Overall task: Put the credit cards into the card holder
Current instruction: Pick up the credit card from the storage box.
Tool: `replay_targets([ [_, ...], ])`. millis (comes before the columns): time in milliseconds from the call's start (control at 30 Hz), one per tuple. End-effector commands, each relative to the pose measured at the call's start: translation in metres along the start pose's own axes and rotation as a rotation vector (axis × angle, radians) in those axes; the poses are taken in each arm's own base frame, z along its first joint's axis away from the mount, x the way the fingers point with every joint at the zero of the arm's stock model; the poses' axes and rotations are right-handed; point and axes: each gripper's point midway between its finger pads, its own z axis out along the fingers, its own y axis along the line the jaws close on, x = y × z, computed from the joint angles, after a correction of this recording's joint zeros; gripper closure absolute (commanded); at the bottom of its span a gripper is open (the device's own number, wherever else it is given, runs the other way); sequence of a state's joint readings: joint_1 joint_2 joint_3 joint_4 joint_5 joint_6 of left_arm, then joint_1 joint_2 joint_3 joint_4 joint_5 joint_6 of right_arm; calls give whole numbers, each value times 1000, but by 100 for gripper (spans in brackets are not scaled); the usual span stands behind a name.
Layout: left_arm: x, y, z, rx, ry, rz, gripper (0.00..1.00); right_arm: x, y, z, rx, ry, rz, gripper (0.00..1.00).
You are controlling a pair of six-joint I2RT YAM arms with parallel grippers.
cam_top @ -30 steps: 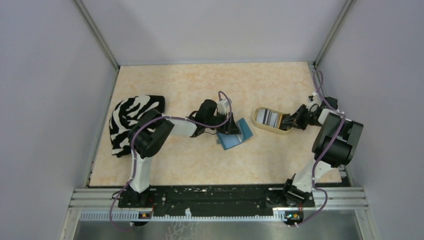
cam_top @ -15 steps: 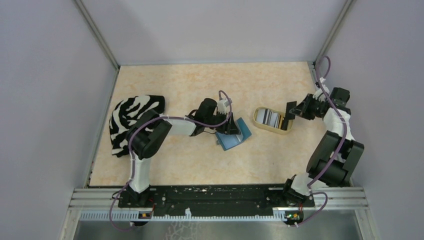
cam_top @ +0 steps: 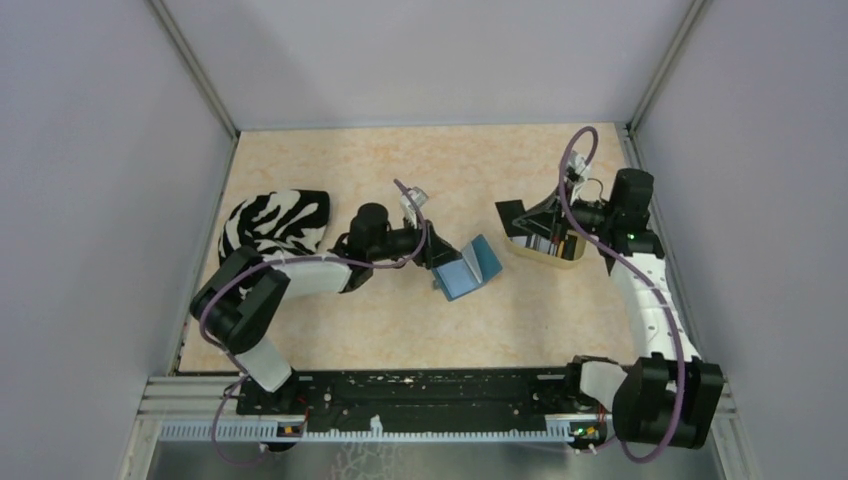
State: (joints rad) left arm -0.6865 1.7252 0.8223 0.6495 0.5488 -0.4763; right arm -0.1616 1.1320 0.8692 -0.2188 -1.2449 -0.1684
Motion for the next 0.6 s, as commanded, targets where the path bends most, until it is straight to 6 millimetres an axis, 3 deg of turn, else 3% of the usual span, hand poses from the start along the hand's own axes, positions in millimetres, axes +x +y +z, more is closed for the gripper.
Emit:
replay_targets([
  [0,-19,-42,-32,171,-155,172,39,-17,55,22,-261,-49,-252,100],
  [133,-7,-88,-69,393,-246,223,36,6,78,49,-376,-33,-214,100],
  [267,4,-117,-97,516,-350,226,23,20,86,51,-400,-29,-204,100],
  [400,6,-125,-87,487,-410,264,20,25,94,54,-409,-30,-207,100],
  [567,-9,-124,-72,432,-483,302,23,30,102,58,-435,-23,-137,100],
])
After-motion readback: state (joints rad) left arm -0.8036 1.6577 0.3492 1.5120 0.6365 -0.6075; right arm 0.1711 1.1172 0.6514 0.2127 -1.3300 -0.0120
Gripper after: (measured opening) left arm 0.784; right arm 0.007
